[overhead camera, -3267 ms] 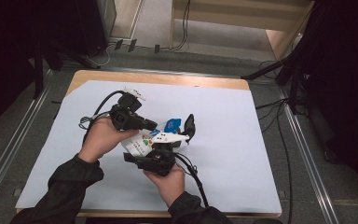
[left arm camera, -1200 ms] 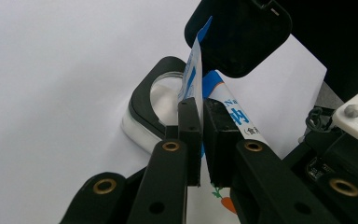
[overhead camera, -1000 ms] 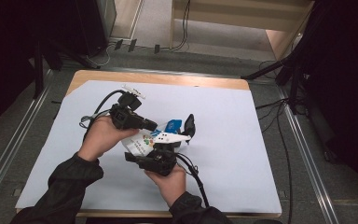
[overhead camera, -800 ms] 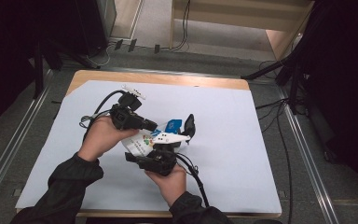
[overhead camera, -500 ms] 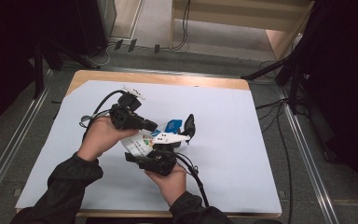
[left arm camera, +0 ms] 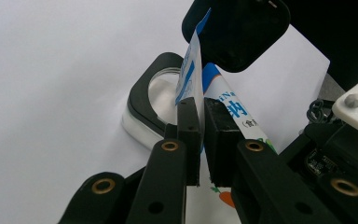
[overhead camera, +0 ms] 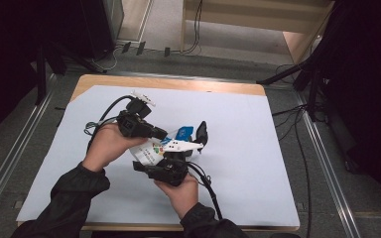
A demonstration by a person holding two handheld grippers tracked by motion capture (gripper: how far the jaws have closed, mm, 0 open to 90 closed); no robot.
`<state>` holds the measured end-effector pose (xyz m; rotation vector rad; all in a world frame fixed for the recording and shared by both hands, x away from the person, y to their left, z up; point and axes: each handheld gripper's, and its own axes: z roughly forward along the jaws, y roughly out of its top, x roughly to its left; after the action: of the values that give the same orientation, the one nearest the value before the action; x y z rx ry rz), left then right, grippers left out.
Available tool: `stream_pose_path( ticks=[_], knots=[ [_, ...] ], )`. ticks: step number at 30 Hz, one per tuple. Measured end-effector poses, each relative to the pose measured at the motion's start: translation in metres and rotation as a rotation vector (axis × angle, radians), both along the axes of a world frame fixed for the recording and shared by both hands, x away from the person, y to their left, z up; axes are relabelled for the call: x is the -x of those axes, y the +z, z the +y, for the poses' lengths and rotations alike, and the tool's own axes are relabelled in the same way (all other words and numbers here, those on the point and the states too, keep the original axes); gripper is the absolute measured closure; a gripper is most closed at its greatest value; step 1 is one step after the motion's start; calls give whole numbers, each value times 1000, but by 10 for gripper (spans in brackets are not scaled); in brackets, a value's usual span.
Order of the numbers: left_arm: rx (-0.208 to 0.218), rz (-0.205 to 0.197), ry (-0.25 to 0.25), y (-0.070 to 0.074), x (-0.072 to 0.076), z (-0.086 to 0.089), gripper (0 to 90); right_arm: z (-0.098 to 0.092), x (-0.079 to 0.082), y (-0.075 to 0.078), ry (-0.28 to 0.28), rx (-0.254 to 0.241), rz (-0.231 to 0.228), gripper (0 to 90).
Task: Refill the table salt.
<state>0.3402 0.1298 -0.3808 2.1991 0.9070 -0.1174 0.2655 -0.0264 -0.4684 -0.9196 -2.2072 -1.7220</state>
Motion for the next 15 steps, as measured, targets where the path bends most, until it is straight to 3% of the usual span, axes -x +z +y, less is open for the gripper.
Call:
stream_pose_path(
  ticks=[15],
  knots=[
    [-21, -14, 15, 0, 1, -2, 900, 0, -1, 0, 7, -4, 12, 718]
  ],
)
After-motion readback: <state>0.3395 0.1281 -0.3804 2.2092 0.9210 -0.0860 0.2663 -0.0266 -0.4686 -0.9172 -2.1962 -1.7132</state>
